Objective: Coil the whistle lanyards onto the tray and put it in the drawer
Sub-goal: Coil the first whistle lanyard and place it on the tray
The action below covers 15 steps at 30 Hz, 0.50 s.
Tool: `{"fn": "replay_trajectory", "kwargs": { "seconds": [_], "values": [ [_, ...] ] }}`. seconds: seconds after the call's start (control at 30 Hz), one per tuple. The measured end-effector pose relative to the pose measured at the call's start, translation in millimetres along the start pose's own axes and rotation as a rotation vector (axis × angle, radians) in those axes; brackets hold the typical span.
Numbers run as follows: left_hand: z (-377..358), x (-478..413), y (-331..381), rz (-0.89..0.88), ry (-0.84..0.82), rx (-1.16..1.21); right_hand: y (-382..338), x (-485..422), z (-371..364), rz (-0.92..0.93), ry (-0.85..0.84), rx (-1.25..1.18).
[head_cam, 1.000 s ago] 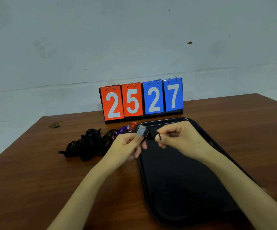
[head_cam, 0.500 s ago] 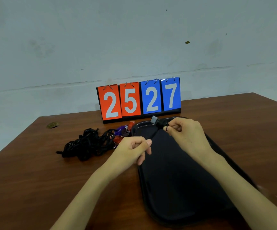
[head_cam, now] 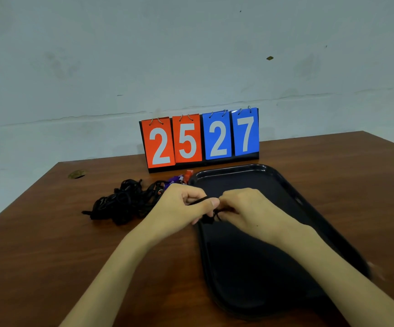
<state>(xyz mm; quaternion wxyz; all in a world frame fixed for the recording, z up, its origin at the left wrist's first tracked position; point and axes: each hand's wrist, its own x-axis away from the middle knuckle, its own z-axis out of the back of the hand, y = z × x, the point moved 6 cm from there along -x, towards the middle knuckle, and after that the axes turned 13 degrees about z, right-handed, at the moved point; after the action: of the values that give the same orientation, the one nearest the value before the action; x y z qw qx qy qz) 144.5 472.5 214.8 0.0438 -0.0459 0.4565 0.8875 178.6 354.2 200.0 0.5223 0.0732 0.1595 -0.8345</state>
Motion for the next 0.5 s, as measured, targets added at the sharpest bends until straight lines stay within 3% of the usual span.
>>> {"fn": "replay_trajectory", "kwargs": {
  "seconds": [0.3,0.5],
  "values": [
    [14,-7,-18,0.09,0.074,0.054,-22,-1,3,0.133,0.031,-0.046],
    [12,-13,-27,0.161,0.043,0.214,-19,2,17,0.096,0.228,-0.18]
  ]
}}
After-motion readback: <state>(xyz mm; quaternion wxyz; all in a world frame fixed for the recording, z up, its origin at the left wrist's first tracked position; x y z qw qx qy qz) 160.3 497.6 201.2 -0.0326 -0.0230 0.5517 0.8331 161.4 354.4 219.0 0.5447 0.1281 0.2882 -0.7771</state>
